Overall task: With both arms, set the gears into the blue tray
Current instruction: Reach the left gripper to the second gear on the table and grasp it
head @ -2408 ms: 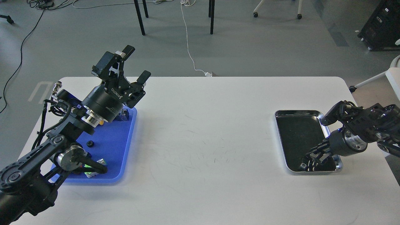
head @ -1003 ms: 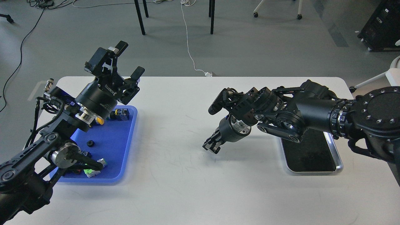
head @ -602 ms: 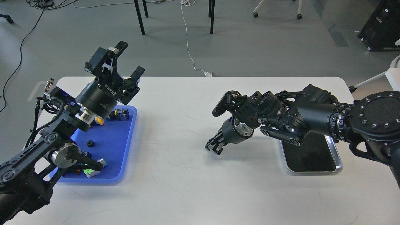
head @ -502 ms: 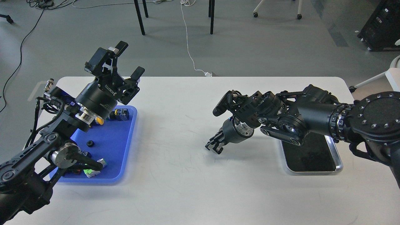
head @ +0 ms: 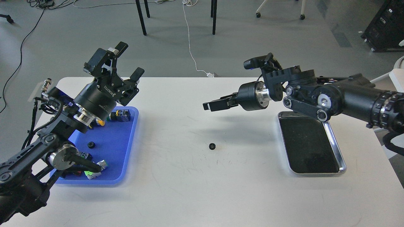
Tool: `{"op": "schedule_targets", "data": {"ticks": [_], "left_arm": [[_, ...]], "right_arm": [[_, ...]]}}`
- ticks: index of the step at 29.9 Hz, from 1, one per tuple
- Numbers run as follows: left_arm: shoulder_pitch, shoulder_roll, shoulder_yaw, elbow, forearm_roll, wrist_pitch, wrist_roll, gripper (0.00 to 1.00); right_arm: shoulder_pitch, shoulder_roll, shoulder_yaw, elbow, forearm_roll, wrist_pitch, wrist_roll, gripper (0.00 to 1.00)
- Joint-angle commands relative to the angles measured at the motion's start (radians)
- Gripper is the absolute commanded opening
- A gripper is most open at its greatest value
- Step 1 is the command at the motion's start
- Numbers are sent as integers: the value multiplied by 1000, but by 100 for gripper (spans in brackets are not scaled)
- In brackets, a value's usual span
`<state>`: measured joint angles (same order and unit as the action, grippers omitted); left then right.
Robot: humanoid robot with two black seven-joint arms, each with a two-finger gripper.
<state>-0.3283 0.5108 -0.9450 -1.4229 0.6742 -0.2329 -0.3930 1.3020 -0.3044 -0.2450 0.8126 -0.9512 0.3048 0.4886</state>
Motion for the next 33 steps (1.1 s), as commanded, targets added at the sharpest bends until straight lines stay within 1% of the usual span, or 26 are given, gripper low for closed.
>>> {"op": "schedule_targets", "data": {"ticks": [1, 4, 5, 8, 9, 11, 14, 15, 16, 17, 18, 22, 23, 25, 29, 31, 33], "left_arm": [[-8, -3, 21, 1, 57, 1, -4, 98], [-28, -9, 74, 4, 243, 0, -9, 98], [-43, -11, 92, 4, 337, -5, -9, 98], [-83, -14, 146, 9, 491, -34, -9, 98], [-115, -15, 187, 13, 565, -54, -9, 98], [-176, -17, 260, 27, 668, -68, -9, 98], [-334, -47, 452, 88, 888, -69, -13, 98], [-386, -64, 513, 114, 960, -68, -29, 98], [-412, -75, 544, 131, 999, -65, -41, 98], [-461, -102, 607, 171, 1078, -63, -68, 98], [-494, -133, 648, 208, 1146, -62, -82, 98], [-555, -236, 738, 324, 1378, -54, -89, 95], [-560, -259, 753, 353, 1430, -45, -90, 93], [-571, -300, 781, 404, 1508, -17, -92, 86], [-642, -383, 906, 527, 1508, 23, -90, 71], [-688, -422, 972, 593, 1508, 59, -90, 69], [-712, -448, 1005, 640, 1508, 78, -90, 68]], "right_arm": [[-117, -117, 146, 34, 188, -1, 0, 96], [-272, -160, 304, 31, 308, -3, 0, 96], [-353, -174, 390, 31, 362, -1, 0, 96], [-486, -179, 545, 31, 449, 4, 0, 96], [-548, -177, 617, 30, 500, 5, 0, 96], [-619, -179, 694, 28, 572, 8, 0, 96], [-710, -179, 795, 30, 698, 10, 0, 96], [-730, -179, 820, 30, 724, 10, 0, 96], [-740, -179, 829, 31, 735, 10, 0, 96], [-757, -179, 846, 31, 746, 10, 0, 96], [-771, -185, 854, 33, 746, 10, 0, 96], [-797, -209, 857, 37, 746, 10, 0, 96], [-803, -212, 859, 37, 747, 10, 0, 96], [-814, -219, 866, 39, 747, 11, 0, 96], [-820, -223, 871, 49, 747, 11, 0, 96], [-823, -223, 871, 51, 747, 10, 0, 96], [-823, -223, 871, 51, 747, 10, 0, 96]]}}
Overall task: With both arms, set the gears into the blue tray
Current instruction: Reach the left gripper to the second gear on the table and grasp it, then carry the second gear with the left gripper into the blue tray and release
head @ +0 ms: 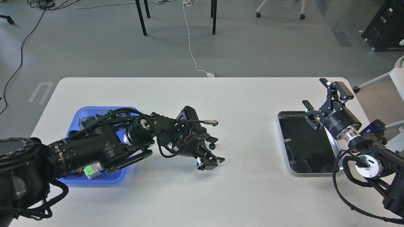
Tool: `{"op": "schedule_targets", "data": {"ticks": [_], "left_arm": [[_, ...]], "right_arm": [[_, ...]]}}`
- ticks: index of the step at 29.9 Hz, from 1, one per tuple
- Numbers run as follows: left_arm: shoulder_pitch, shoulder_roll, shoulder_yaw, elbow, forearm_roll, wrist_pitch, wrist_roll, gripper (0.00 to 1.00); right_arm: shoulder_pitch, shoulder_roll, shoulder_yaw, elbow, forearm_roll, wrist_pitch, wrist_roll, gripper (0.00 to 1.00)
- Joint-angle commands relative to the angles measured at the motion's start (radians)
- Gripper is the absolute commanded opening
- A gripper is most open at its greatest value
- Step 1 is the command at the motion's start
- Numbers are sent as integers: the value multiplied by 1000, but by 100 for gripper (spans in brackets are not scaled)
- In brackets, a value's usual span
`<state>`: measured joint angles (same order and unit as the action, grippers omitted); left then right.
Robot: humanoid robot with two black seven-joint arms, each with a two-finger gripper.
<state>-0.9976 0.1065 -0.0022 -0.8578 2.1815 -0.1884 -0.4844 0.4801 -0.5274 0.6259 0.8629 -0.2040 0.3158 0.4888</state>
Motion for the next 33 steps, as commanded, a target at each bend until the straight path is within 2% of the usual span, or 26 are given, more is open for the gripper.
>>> {"op": "schedule_targets", "data": {"ticks": [1, 10, 14, 19, 21, 24, 30, 33], "left_arm": [[-47, -50, 65, 88, 0, 33, 1, 68], [-36, -38, 67, 111, 0, 33, 0, 65], [-29, -34, 70, 111, 0, 33, -2, 44], [-29, -37, 70, 111, 0, 33, -2, 40], [-29, -37, 71, 111, 0, 29, -2, 27], [-29, -41, 73, 111, 0, 26, -3, 17], [-47, -30, 60, 94, 0, 26, -4, 13], [-81, 42, 57, 50, 0, 26, -4, 13]], "right_arm": [[-2, 0, 0, 2, 0, 0, 0, 96], [-3, -2, -2, 8, 0, -1, 0, 96], [-3, -2, -2, 8, -2, -1, 0, 96], [-3, -2, -2, 8, 0, -1, 0, 96], [-2, -2, -2, 8, -2, -1, 0, 96], [-3, -2, -2, 10, -2, -1, 0, 96], [-3, -2, -2, 15, -2, -1, 0, 96], [-3, -2, 0, 15, 0, -1, 0, 96]]}}
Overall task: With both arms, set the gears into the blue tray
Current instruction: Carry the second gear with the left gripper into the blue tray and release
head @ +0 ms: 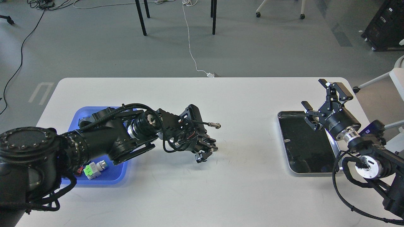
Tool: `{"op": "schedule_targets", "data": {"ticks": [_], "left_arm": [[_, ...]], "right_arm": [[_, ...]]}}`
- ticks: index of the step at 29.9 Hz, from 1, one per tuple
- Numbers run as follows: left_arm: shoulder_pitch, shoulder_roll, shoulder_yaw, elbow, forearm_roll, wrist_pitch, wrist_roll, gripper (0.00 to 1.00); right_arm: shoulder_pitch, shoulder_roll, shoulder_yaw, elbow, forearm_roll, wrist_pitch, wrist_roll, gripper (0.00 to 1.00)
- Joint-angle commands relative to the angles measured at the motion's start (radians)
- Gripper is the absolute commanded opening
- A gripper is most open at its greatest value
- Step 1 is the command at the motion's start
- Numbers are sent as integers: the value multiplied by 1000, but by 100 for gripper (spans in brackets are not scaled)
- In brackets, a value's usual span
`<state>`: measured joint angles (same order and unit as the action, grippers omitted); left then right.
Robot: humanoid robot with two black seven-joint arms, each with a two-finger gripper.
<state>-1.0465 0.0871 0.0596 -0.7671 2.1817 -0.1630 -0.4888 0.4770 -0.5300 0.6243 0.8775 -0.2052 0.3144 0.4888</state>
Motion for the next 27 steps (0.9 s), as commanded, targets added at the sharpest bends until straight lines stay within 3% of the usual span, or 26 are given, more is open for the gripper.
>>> {"op": "schedule_targets", "data": {"ticks": [1, 8, 14, 19, 27], "left_arm": [[-53, 106, -1, -88, -25, -4, 0, 13], [-89, 451, 3, -352, -69, -142, 0, 14], [-23, 684, 8, -385, -71, -155, 0, 15], [48, 738, -7, -350, -86, -155, 0, 16], [128, 718, -72, -267, -106, -153, 0, 22]], "right_arm": [[2, 1, 2, 0, 0, 0, 0, 96], [2, 4, 2, 0, 0, 0, 0, 96], [2, 13, 0, 0, 0, 0, 0, 96], [2, 15, 0, 0, 0, 0, 0, 96], [2, 15, 0, 0, 0, 0, 0, 96]]}}
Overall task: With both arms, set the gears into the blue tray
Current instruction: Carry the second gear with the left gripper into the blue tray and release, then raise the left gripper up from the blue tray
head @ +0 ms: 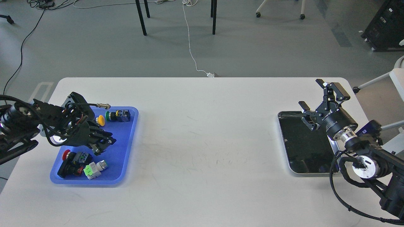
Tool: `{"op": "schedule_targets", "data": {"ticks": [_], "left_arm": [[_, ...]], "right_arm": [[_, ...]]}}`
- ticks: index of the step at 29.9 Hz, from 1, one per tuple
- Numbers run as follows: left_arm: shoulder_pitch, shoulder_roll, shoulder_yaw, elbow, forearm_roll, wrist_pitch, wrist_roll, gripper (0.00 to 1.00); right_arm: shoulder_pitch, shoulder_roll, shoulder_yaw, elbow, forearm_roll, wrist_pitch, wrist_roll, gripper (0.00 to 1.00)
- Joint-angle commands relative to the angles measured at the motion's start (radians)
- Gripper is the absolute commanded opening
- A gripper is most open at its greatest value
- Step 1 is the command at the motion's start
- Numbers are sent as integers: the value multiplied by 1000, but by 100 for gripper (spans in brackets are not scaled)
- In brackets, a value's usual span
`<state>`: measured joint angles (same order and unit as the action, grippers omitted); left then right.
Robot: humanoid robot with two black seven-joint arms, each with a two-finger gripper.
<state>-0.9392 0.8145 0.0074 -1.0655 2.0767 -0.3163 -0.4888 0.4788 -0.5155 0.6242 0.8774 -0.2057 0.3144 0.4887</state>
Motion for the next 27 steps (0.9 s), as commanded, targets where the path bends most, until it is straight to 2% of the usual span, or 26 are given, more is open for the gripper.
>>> {"op": "schedule_targets", "data": {"ticks": [1, 4, 8, 9, 15, 18, 21, 24, 25, 27], "left_arm": [[22, -9, -20, 39, 0, -1, 0, 24], [23, -9, -20, 56, 2, -1, 0, 30], [22, -9, -23, 53, -3, 5, 0, 65], [20, -11, -23, 47, -3, 5, 0, 70], [14, -11, -90, 30, -65, 8, 0, 80], [13, 5, -174, -56, -183, -1, 0, 84], [20, 25, -260, -145, -445, -1, 0, 87], [39, 26, -285, -205, -776, 17, 0, 90], [55, 22, -293, -218, -934, 38, 0, 96], [109, 9, -332, -255, -1146, 94, 0, 98]], "right_arm": [[0, -1, 0, 0, 0, 0, 0, 96], [-2, -1, -1, 0, 0, 0, 0, 96], [-2, 0, -1, 0, -1, 0, 0, 96], [-2, 0, -1, 0, 0, 0, 0, 96], [-2, -1, -3, 2, -3, 0, 0, 96], [0, -9, -4, 17, -4, 0, 0, 97], [7, -12, -4, 34, -11, 0, 0, 97], [15, -8, -4, 35, -12, -1, 0, 99], [17, -6, -6, 37, -15, -3, 0, 99], [17, -3, -8, 37, -18, -3, 0, 99]]}}
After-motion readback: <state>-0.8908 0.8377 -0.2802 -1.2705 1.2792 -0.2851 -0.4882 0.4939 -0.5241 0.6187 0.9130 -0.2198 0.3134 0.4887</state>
